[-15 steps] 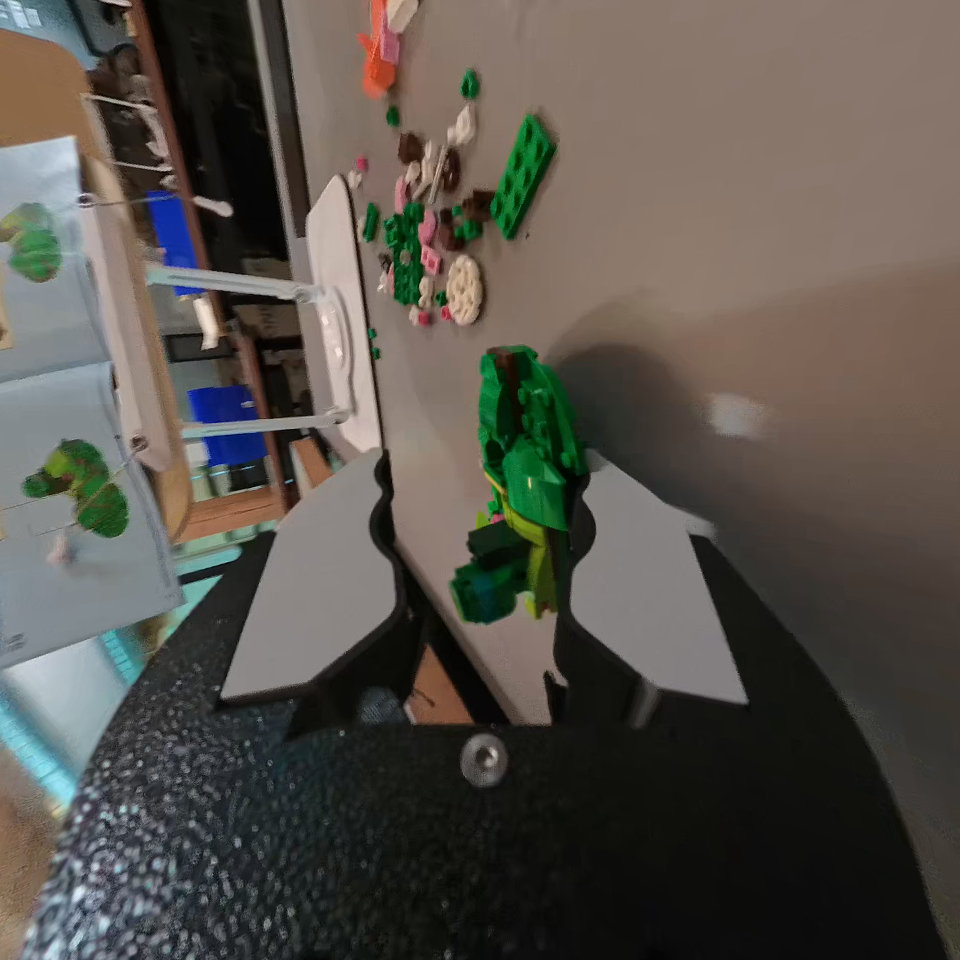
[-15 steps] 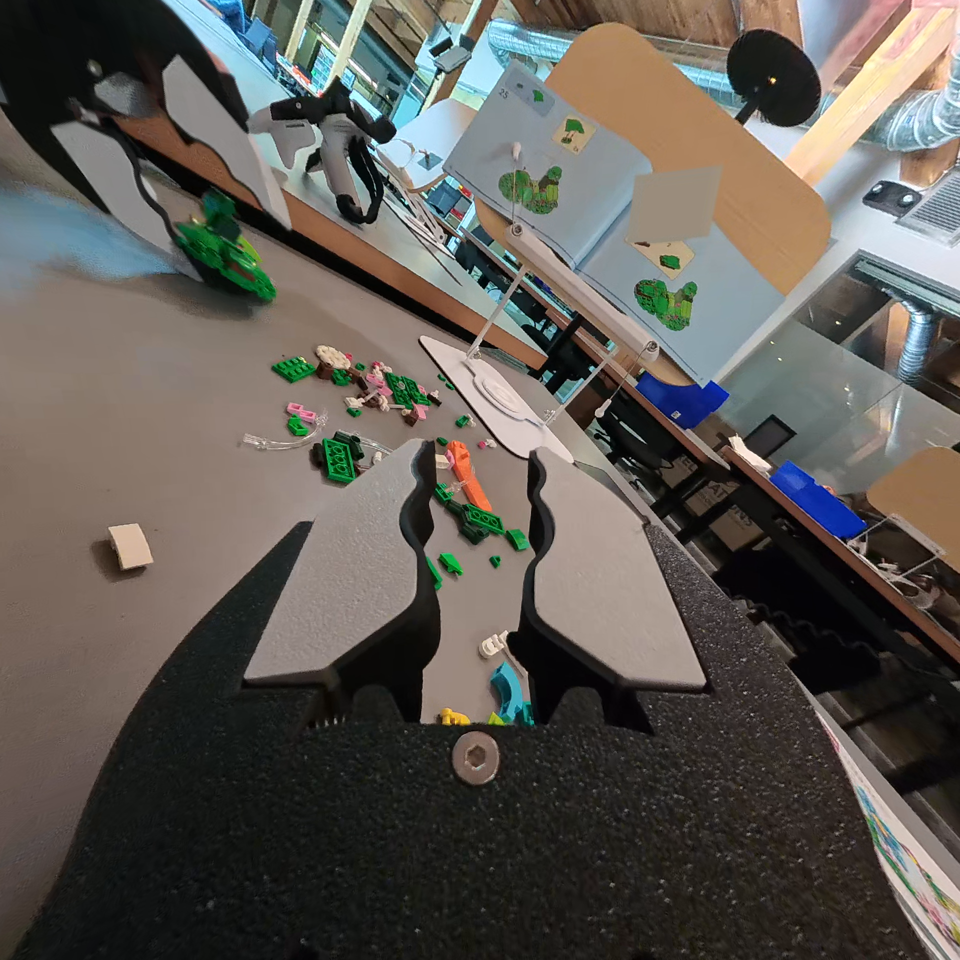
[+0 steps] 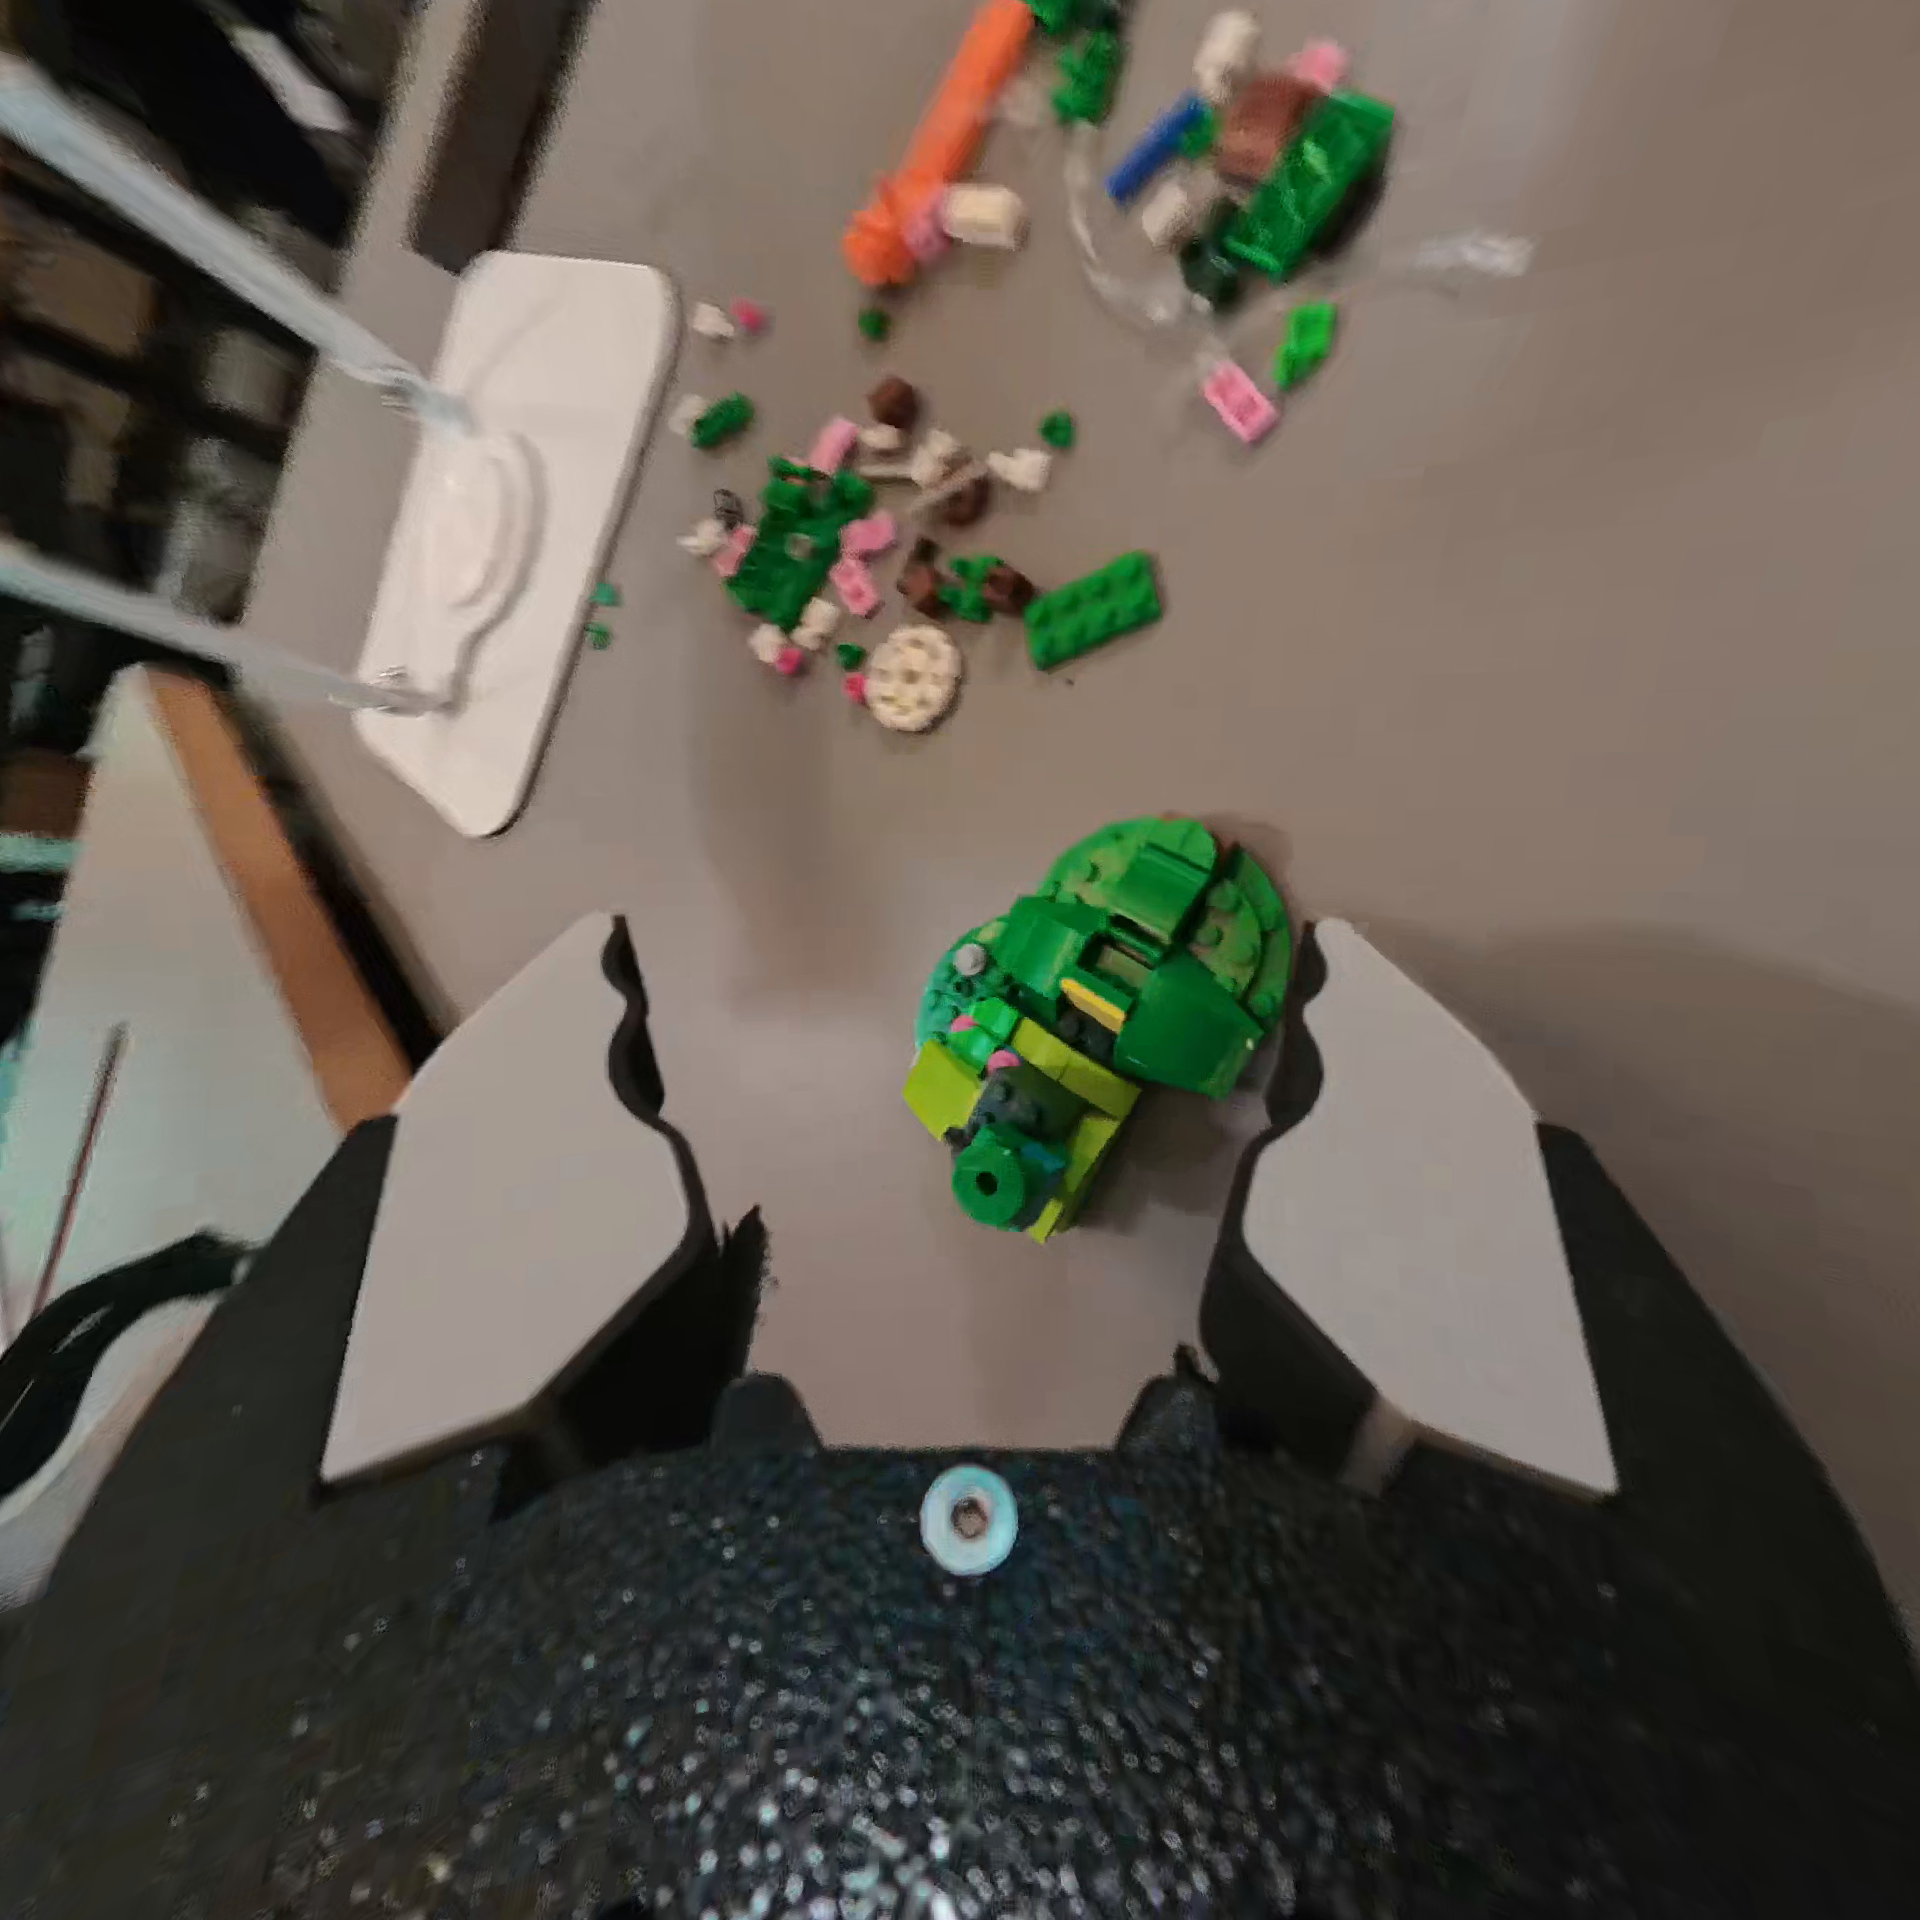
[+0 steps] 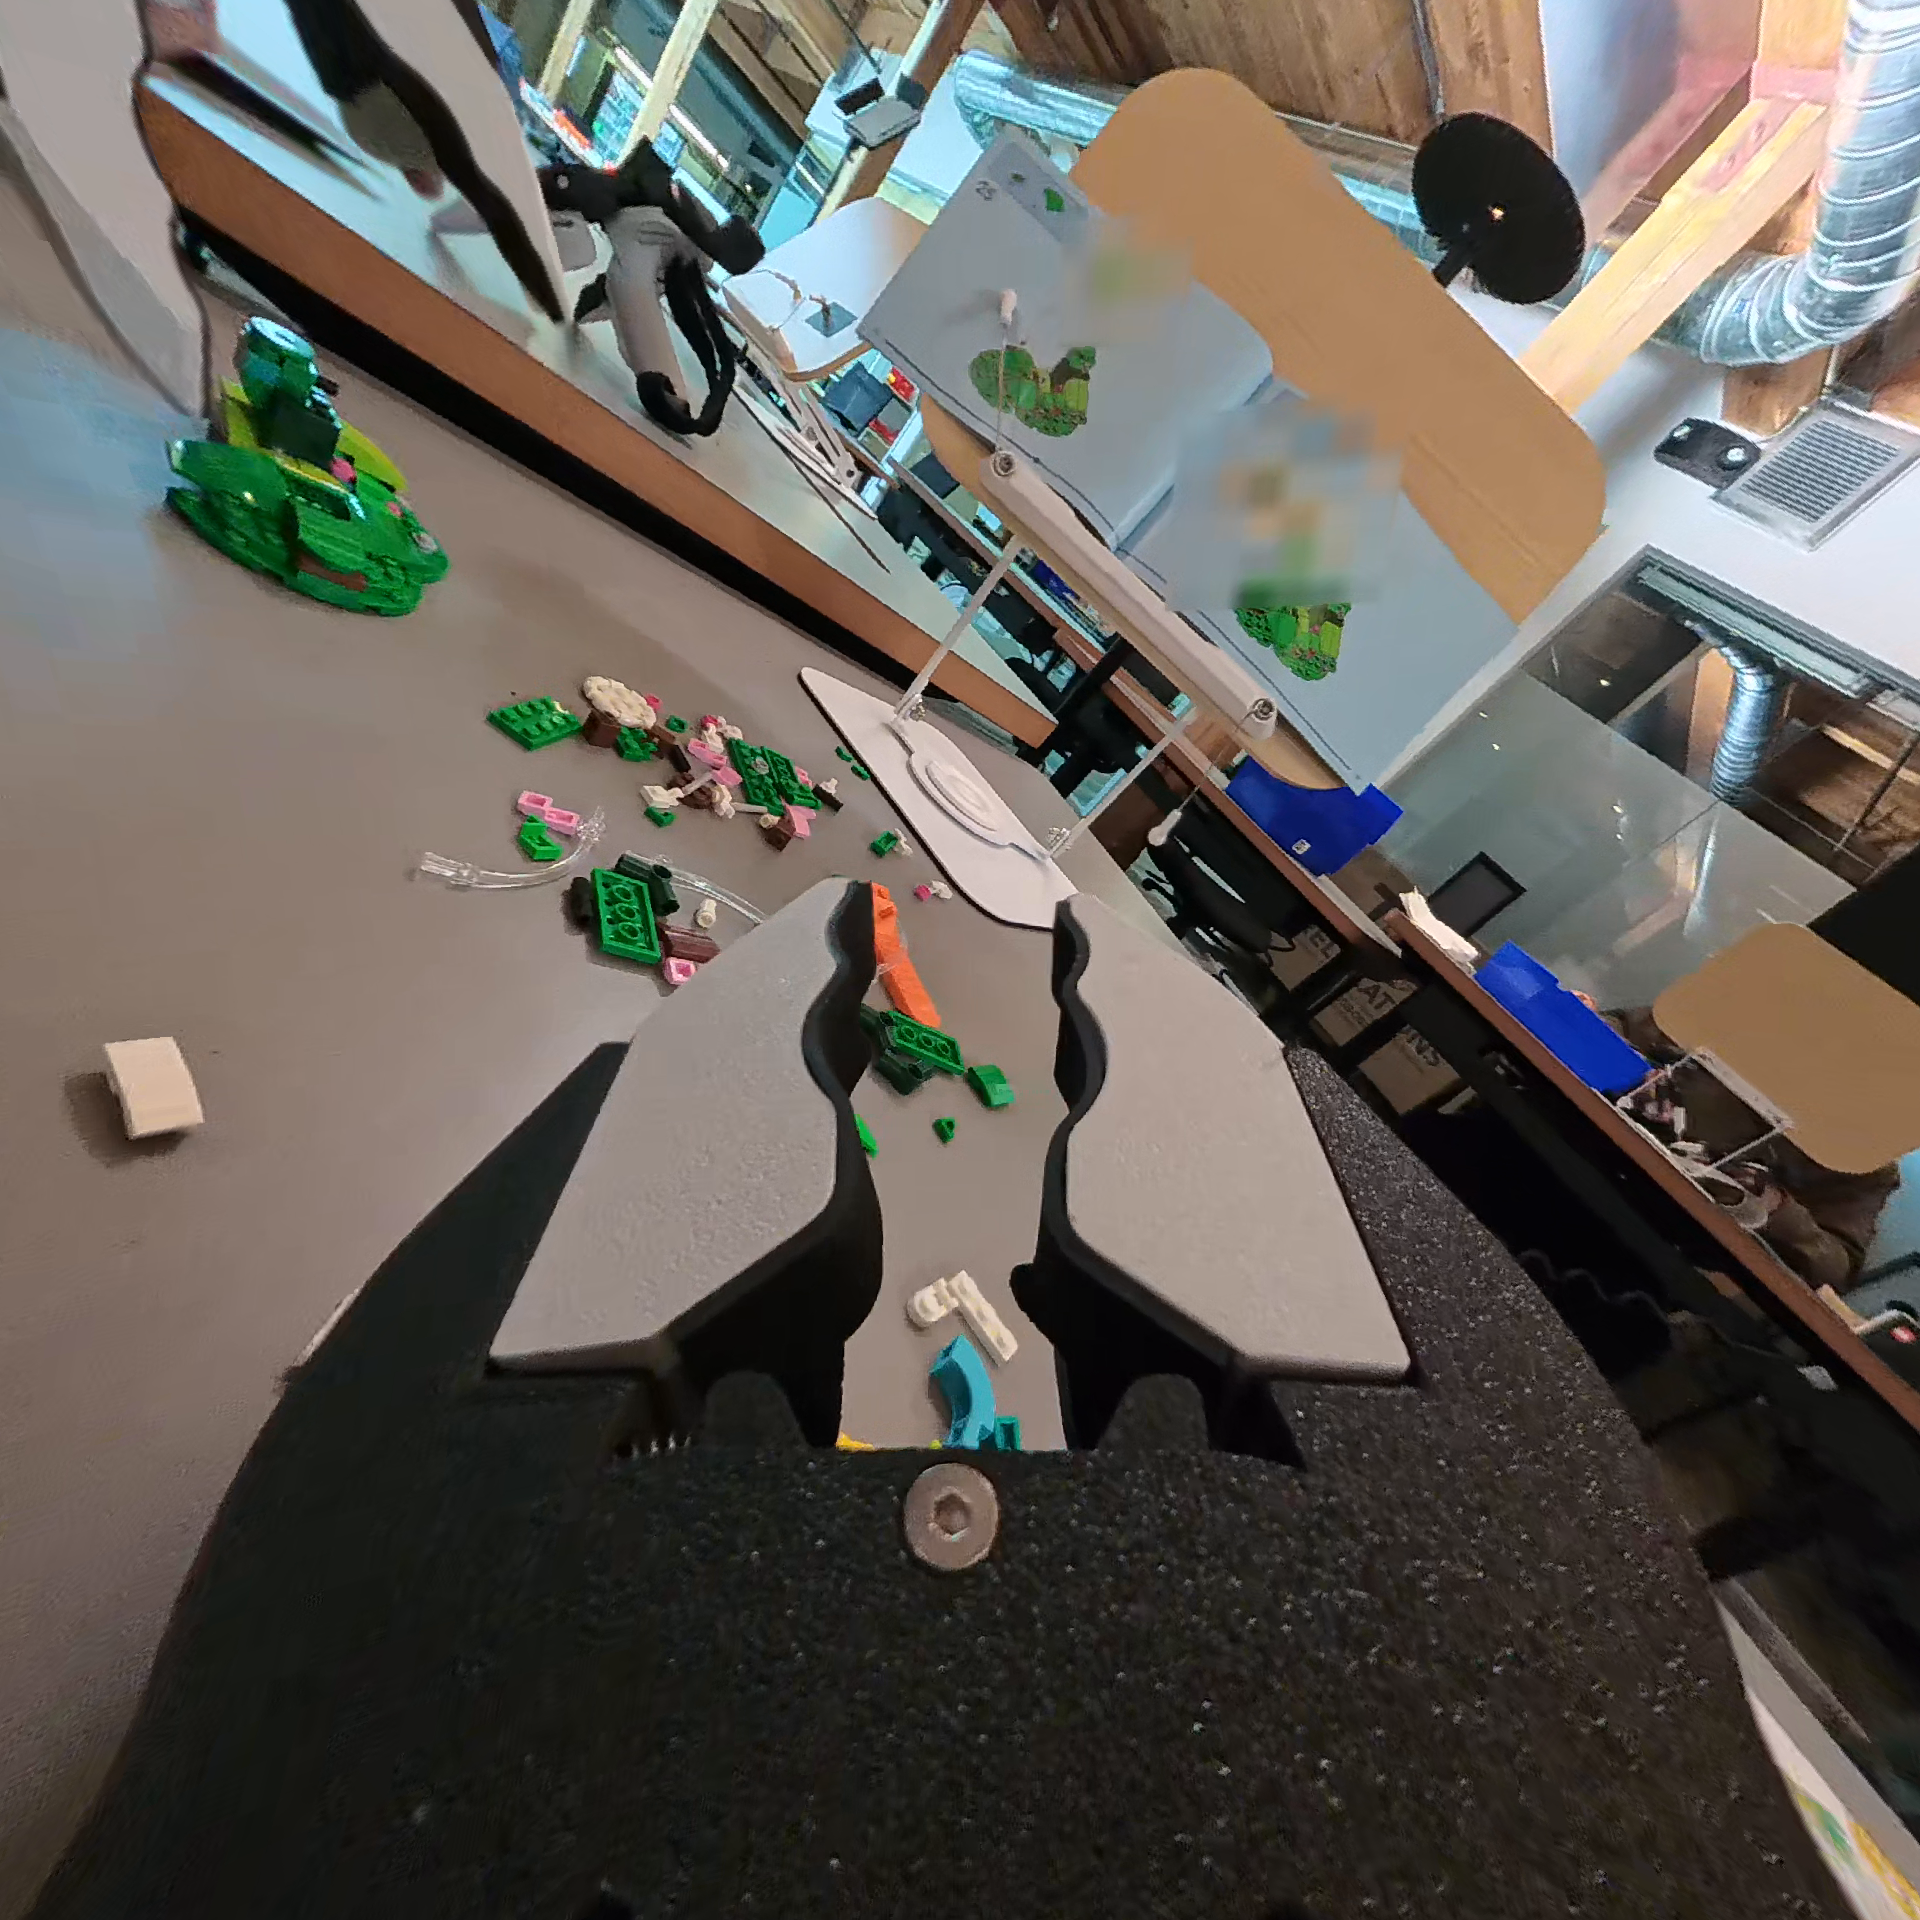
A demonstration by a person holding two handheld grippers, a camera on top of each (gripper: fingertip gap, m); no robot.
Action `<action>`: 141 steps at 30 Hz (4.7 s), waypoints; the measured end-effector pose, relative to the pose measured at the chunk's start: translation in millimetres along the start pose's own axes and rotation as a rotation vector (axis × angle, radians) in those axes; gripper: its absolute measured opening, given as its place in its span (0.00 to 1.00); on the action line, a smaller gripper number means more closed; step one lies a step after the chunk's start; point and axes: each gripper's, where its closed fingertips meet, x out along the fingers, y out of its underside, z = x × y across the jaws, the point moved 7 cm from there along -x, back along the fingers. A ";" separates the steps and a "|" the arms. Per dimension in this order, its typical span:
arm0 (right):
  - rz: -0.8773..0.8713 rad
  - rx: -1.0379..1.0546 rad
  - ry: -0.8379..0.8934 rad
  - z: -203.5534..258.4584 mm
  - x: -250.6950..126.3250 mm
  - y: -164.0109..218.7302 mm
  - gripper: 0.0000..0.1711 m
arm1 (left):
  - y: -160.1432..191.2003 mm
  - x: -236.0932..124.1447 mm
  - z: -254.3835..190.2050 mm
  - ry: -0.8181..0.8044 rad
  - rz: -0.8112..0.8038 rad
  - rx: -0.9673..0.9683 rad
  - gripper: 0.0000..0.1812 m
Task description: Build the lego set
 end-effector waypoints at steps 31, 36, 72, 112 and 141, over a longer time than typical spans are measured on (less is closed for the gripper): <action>0.088 0.153 0.156 -30.5 -2.9 24.0 0.13 | -98.7 43.8 67.9 -0.537 -0.635 -0.486 0.41; 0.101 0.140 0.162 -30.1 -3.0 24.2 0.12 | -86.6 26.1 124.7 -0.596 -0.681 -0.592 0.40; 0.178 -0.297 -0.195 -27.8 397.8 -96.9 0.01 | 45.5 21.5 279.3 -0.298 -0.677 -0.968 0.02; -0.409 1.771 0.012 -201.7 304.1 96.2 0.17 | 13.9 -28.5 273.5 -0.628 -0.751 -0.839 0.16; -0.351 1.405 0.137 -201.7 295.0 77.6 0.00 | 5.7 -19.8 270.8 -0.574 -0.730 -0.803 0.15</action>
